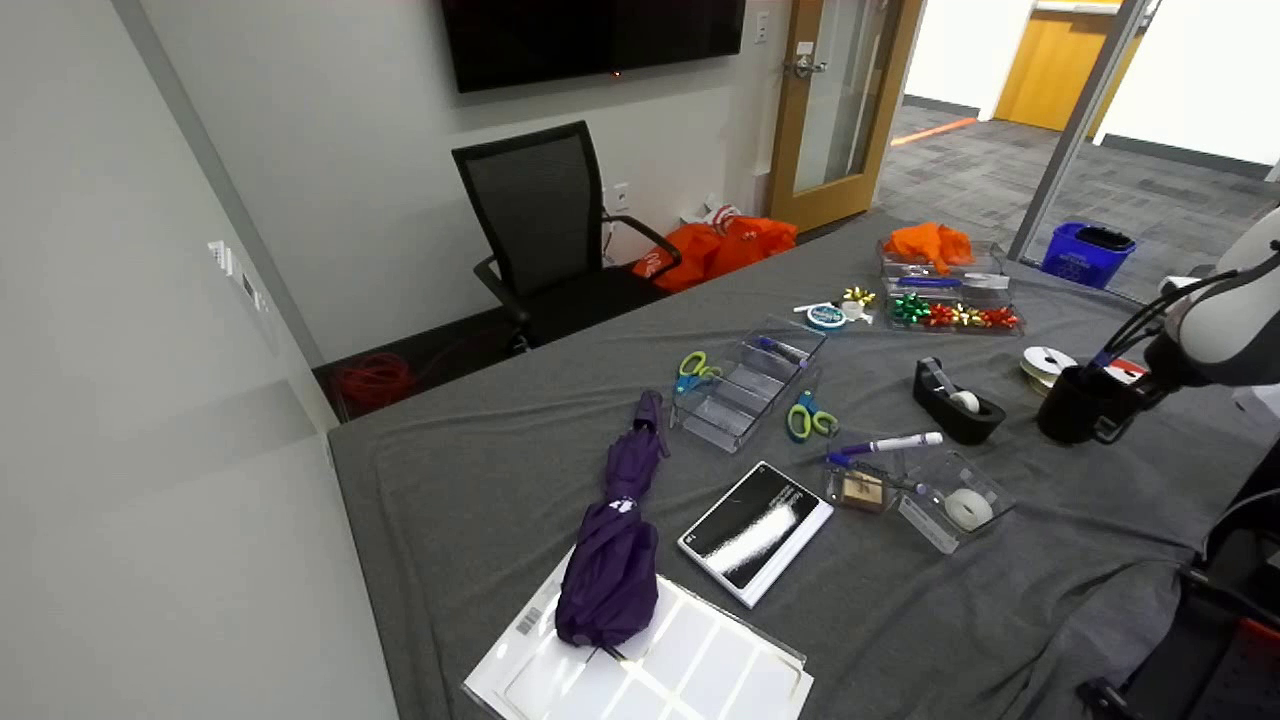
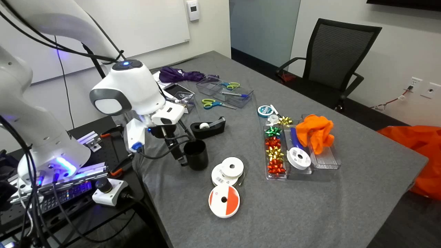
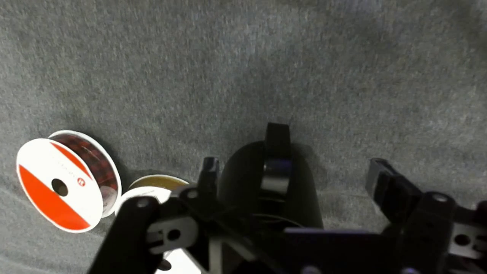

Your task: Pick up the black mug and move it forward on the table

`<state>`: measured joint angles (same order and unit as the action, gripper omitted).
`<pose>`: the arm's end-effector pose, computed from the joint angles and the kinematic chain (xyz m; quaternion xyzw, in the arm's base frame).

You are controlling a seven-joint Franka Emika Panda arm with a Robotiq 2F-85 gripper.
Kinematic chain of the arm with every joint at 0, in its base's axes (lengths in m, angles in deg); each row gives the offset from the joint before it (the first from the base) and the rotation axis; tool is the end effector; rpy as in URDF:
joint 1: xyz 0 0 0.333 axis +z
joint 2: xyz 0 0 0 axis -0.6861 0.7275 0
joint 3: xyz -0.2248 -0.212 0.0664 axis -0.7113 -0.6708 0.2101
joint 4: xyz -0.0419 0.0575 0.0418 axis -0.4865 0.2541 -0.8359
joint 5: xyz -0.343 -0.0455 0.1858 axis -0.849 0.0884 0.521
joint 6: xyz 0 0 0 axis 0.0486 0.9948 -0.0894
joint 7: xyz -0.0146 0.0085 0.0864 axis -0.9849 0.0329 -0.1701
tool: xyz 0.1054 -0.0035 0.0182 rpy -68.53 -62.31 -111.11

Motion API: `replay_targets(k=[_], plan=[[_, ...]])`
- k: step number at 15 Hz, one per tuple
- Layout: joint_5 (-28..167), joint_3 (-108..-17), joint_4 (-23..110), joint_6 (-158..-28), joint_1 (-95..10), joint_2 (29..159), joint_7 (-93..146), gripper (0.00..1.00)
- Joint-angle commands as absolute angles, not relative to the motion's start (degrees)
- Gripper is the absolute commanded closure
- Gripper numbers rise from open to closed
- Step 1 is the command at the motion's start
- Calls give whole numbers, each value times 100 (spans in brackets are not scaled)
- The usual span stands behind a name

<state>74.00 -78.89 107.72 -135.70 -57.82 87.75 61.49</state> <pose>0.3332 -0.2409 0.1904 0.9939 -0.0474 0.0661 0.0741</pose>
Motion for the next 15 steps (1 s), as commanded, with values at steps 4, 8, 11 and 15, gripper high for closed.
replay_targets(k=[4, 8, 11, 15], plan=[[7510, -7135, 10428, -14393, -6399, 9725, 6183, 0], [7393, -6944, 10207, -14752, -6681, 10208, 6089, 0], [7346, -6899, 10084, -14833, -6847, 10393, 6092, 34], [7331, -6858, 9995, -14843, -6957, 10450, 6104, 63]])
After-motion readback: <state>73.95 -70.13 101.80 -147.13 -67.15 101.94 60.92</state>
